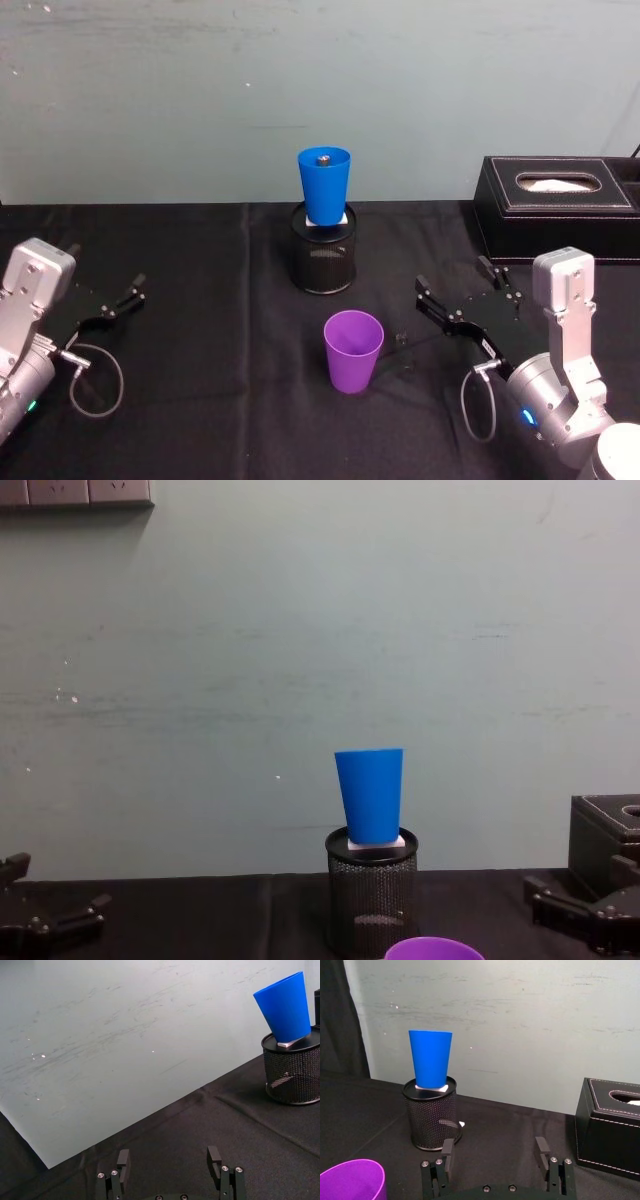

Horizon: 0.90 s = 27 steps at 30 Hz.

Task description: Pick up one cup with a gripper and tap it against the other cup.

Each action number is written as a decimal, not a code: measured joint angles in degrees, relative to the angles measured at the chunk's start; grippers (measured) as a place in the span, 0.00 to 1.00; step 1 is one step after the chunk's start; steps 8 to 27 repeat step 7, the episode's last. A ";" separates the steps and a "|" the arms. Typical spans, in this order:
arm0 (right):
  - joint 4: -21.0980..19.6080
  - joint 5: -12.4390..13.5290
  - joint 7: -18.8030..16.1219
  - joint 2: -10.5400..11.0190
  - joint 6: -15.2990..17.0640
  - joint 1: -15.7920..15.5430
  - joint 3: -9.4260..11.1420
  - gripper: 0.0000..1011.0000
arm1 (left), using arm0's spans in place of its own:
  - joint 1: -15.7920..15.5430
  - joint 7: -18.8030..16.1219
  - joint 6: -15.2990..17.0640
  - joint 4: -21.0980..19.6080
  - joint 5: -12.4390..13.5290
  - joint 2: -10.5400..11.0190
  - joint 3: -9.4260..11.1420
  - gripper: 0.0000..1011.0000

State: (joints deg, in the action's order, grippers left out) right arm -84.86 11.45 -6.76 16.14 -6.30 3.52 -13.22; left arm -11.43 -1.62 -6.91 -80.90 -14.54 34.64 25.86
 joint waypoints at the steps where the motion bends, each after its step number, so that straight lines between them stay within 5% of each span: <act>1: -0.01 0.00 0.01 0.00 0.01 0.00 0.00 0.99 | 0.00 0.00 0.00 0.00 0.00 0.00 0.00 0.99; 27: -0.06 0.04 0.13 0.00 0.05 -0.03 0.00 0.99 | 0.00 0.00 0.00 0.00 0.00 0.00 0.00 0.99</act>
